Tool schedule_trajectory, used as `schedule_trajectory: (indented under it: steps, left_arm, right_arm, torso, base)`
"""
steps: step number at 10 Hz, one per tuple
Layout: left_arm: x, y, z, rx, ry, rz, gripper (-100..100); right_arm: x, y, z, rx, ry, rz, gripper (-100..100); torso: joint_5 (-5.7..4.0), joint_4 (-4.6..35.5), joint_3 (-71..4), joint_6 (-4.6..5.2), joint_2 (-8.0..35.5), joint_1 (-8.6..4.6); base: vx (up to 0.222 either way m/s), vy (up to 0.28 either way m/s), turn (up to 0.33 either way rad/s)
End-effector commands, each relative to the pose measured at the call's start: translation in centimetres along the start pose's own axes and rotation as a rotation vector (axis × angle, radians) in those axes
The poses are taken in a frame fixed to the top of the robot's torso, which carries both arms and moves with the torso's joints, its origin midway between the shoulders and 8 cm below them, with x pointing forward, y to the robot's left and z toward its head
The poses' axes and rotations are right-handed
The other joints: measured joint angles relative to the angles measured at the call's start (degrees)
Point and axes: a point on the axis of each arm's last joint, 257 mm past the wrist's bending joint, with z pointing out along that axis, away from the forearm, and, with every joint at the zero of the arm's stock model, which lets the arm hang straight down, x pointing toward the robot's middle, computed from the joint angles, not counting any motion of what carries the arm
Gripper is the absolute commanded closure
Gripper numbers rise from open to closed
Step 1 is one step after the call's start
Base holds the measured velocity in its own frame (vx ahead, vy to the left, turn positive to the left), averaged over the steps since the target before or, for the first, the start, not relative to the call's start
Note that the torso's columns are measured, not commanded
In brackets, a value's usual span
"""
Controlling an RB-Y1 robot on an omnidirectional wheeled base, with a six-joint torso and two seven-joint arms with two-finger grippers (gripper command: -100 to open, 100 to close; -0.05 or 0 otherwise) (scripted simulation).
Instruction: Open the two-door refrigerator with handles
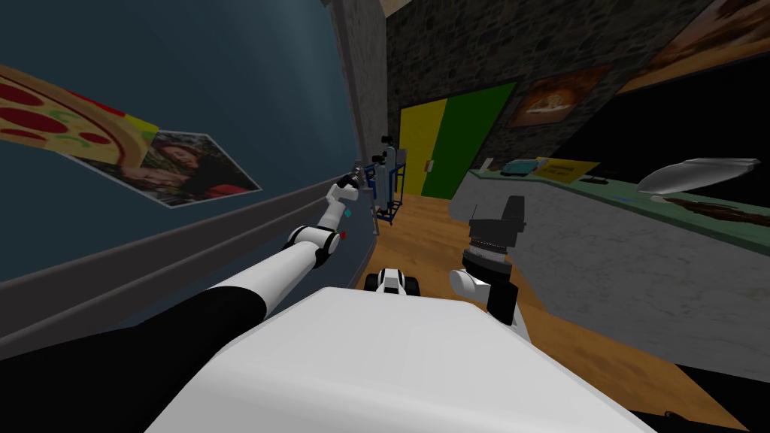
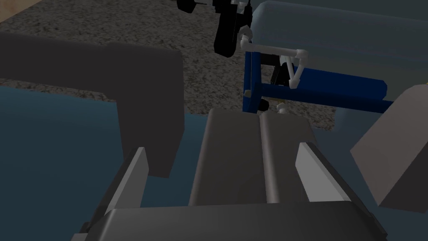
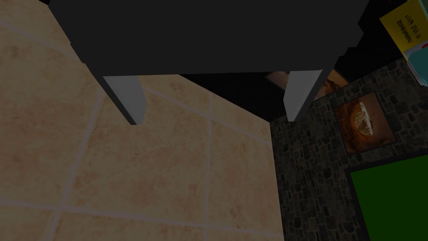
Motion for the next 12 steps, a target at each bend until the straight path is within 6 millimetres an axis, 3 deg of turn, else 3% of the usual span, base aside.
schedule_trajectory:
  steps: [1,4,6,7,8,10,11,12]
  left_arm:
    - [-1.4,-1.8,0.9,-0.018,-0.036,-0.009,-100]
    - [-2.9,-3.8,1.5,-0.025,-0.07,-0.014,-100]
    - [-2.6,-3.5,1.3,-0.024,-0.063,-0.013,-100]
    - [-2.6,-3.4,1.3,-0.024,-0.063,-0.013,100]
    - [0.7,-3.1,1.5,-0.031,-0.014,-0.019,100]
    - [0.7,-3.1,1.5,-0.031,-0.014,-0.019,100]
    - [4.1,-2.7,1.6,-0.037,0.035,-0.025,100]
    - [5.8,-2.6,1.6,-0.041,0.06,-0.028,100]
  right_arm:
    - [0.0,0.0,0.0,0.0,0.0,0.0,0]
    - [0.0,0.0,0.0,0.0,0.0,0.0,0]
    - [0.0,0.0,0.0,0.0,0.0,0.0,0]
    - [0.0,0.0,0.0,0.0,0.0,0.0,0]
    - [0.0,0.0,0.0,0.0,0.0,0.0,0]
    - [0.0,0.0,0.0,0.0,0.0,0.0,0]
    - [0.0,0.0,0.0,0.0,0.0,0.0,0]
    - [0.0,0.0,0.0,0.0,0.0,0.0,0]
  torso:
    - [0.01,-0.01,0.0,0.0,-0.01,0.01]
    - [0.0,0.0,0.0,-0.01,0.0,-0.01]
    - [0.01,-0.01,0.01,-0.01,0.01,0.0]
    - [0.0,0.0,0.0,-0.01,0.0,-0.01]
    - [0.0,0.0,0.0,-0.01,0.0,0.0]
    - [-0.05,0.08,0.21,0.04,0.31,-0.16]
    - [0.01,0.0,-0.02,-0.05,-0.08,0.04]
    - [0.0,-0.02,0.0,0.07,0.05,-0.03]
  base:
    - [0.005,0.018,-0.067]
    - [0.003,0.013,-0.044]
    - [0.0,0.003,-0.004]
    - [0.0,0.0,0.0]
    - [-0.18,-0.03,-0.148]
    - [-0.171,-0.029,-0.079]
    - [-0.201,-0.034,-0.175]
    - [-0.283,-0.074,-0.177]
